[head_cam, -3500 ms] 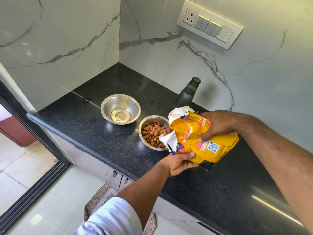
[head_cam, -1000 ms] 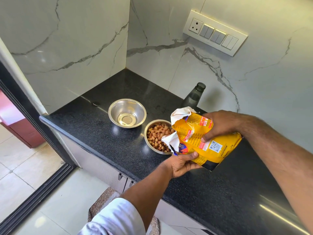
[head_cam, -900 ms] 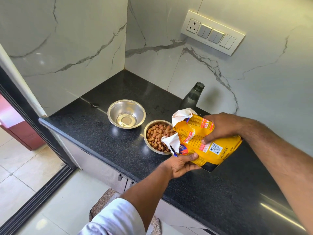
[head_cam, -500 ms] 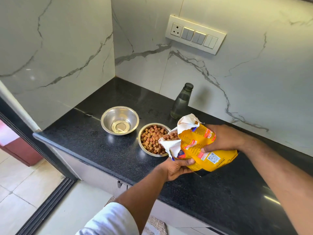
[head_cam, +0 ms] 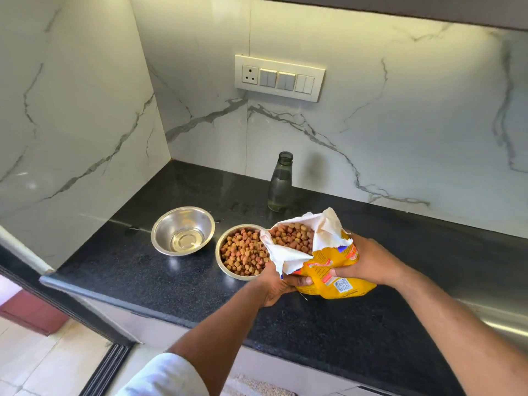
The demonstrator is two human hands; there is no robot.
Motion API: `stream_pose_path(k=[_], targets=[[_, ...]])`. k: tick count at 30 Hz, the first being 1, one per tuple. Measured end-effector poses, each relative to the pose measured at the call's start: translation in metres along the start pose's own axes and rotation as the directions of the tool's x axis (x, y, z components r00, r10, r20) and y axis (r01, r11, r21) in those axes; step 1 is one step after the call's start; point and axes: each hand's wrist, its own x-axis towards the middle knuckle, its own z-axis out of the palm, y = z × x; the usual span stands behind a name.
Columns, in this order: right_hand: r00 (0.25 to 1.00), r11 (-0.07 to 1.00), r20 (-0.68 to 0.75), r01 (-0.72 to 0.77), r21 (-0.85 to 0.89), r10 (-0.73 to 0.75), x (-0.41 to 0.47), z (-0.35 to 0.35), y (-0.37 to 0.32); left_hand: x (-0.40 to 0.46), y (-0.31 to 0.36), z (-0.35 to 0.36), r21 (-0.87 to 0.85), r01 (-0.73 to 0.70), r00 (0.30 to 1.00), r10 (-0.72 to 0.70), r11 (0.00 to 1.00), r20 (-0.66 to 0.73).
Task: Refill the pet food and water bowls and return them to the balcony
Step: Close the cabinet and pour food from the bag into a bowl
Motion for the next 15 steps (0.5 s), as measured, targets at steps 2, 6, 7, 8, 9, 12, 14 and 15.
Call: stream_pose_path(k=[2,6,7,8,9,12,14,15], targets=[[0.999,0.996,-0.033,-0.009,0.083,0.012,-0.005,0.008,0.012,0.002,0.005,0.000,0.058,-0.027,0.999,0.028,0.998,-0.025],[0.996,0.975,-0.091,-0.005,0.221,0.026,-0.009,0.028,0.030,0.001,0.018,0.003,0.222,-0.057,0.998,0.058,0.973,0.002],[0.994,0.968,-0.106,0.000,0.250,0.028,-0.010,0.033,0.034,0.001,0.022,0.004,0.276,-0.057,0.998,0.055,0.959,0.014],[0.992,0.959,-0.120,0.004,0.283,0.031,-0.010,0.037,0.037,0.002,0.025,0.005,0.328,-0.059,0.998,0.054,0.943,0.023],[0.991,0.947,-0.131,0.008,0.320,0.036,-0.011,0.042,0.039,0.003,0.027,0.005,0.369,-0.063,0.998,0.057,0.927,0.028],[0.985,0.899,-0.166,0.031,0.437,0.046,-0.014,0.053,0.044,0.013,0.032,0.004,0.478,-0.065,0.998,0.060,0.876,0.025],[0.982,0.871,-0.182,0.044,0.490,0.052,-0.015,0.058,0.047,0.021,0.034,0.004,0.546,-0.085,0.996,0.068,0.834,0.050],[0.981,0.854,-0.185,0.046,0.518,0.059,-0.015,0.061,0.050,0.025,0.036,0.005,0.584,-0.095,0.996,0.075,0.806,0.058]])
